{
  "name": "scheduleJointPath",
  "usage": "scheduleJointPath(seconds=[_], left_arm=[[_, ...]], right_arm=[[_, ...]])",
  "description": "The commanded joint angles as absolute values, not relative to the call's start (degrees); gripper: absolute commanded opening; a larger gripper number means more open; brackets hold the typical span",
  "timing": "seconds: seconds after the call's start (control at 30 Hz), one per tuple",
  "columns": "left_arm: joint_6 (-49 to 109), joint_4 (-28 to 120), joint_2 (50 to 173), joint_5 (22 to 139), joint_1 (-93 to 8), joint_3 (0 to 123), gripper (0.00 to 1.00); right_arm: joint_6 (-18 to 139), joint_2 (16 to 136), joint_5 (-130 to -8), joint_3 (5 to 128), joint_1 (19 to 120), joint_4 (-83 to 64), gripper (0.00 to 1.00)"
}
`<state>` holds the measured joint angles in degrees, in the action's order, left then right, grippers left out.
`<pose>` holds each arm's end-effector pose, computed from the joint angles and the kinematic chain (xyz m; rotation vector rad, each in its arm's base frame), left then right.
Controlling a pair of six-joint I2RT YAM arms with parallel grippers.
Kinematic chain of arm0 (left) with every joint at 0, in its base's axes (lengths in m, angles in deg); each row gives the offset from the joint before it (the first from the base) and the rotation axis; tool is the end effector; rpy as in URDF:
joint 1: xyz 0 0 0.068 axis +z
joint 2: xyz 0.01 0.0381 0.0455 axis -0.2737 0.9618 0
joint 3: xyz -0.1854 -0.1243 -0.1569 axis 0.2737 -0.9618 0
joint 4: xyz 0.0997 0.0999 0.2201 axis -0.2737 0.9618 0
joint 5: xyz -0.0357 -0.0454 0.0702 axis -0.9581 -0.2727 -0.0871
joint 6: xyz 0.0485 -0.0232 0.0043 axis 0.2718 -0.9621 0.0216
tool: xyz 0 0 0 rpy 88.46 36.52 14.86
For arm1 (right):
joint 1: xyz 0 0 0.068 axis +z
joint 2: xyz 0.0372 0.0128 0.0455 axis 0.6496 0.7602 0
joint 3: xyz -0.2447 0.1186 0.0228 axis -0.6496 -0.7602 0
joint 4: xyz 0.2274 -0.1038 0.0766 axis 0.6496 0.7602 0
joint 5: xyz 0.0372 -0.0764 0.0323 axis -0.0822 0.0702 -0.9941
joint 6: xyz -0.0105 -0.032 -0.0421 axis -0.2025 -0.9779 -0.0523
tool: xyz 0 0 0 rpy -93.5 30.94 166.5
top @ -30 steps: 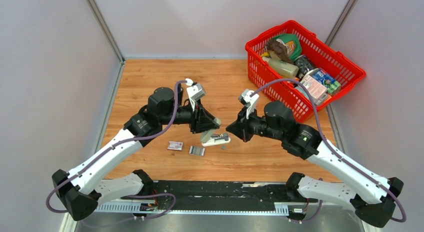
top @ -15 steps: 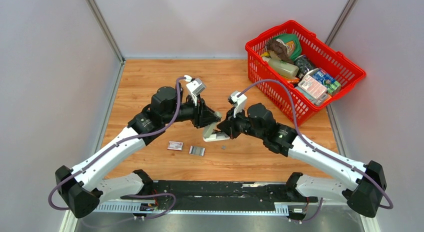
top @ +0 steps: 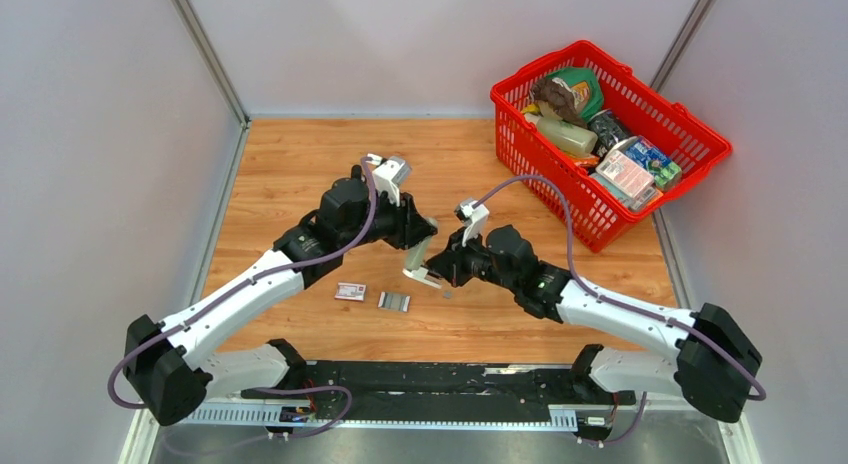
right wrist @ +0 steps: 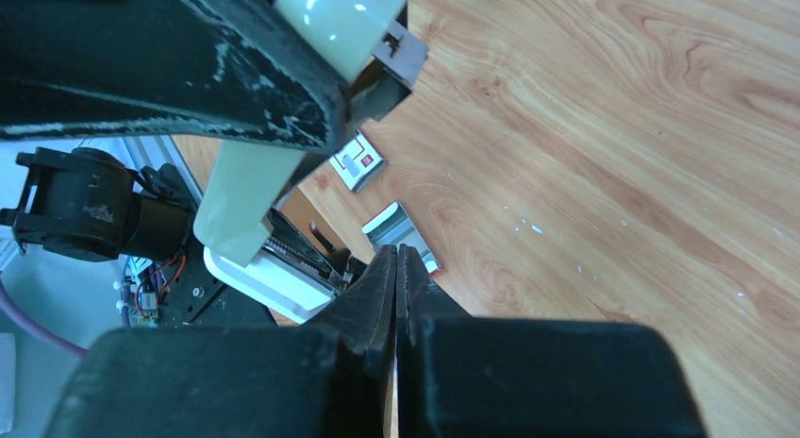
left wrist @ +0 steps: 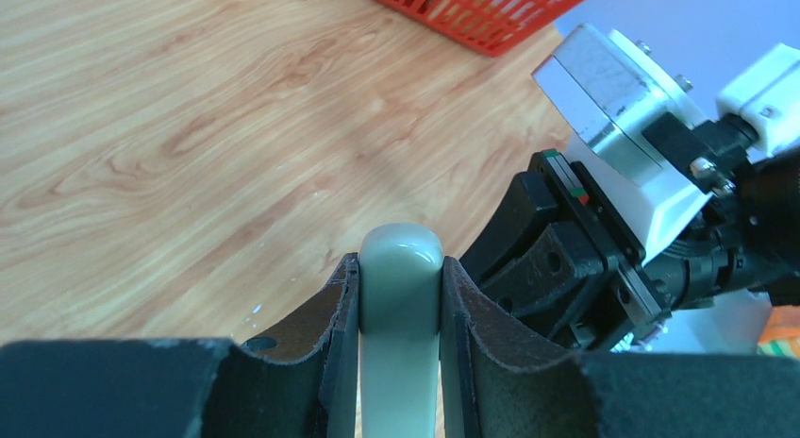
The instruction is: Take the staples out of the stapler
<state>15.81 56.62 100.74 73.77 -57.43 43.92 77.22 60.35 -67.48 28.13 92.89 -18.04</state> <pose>0.1884 -0.1793 0.3343 0.4660 1.9669 -1.0236 0.1533 0.2055 0.2521 -0.5876 1.9700 0.9704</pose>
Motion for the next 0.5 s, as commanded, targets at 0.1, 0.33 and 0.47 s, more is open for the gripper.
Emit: scheduleJointPath(seconds=[0.1,0.33,0.47], left_arm=[[13.4,45.45,102.3,81.1,-57.2,44.4,0.0],[14.19,44.3,104.49,85.85,-57.19,44.66,0.0],[15.24,44.04,106.16,87.96,-57.19,45.45,0.0]], right_arm=[[80.56,66.06,-70.53,25.59,94.39,-33.04,0.0],[83.63,69.58,-72.99,23.84,94.39,-41.21,0.0],[85.04,70.81,-74.14,22.52,94.39,-45.44,0.0]])
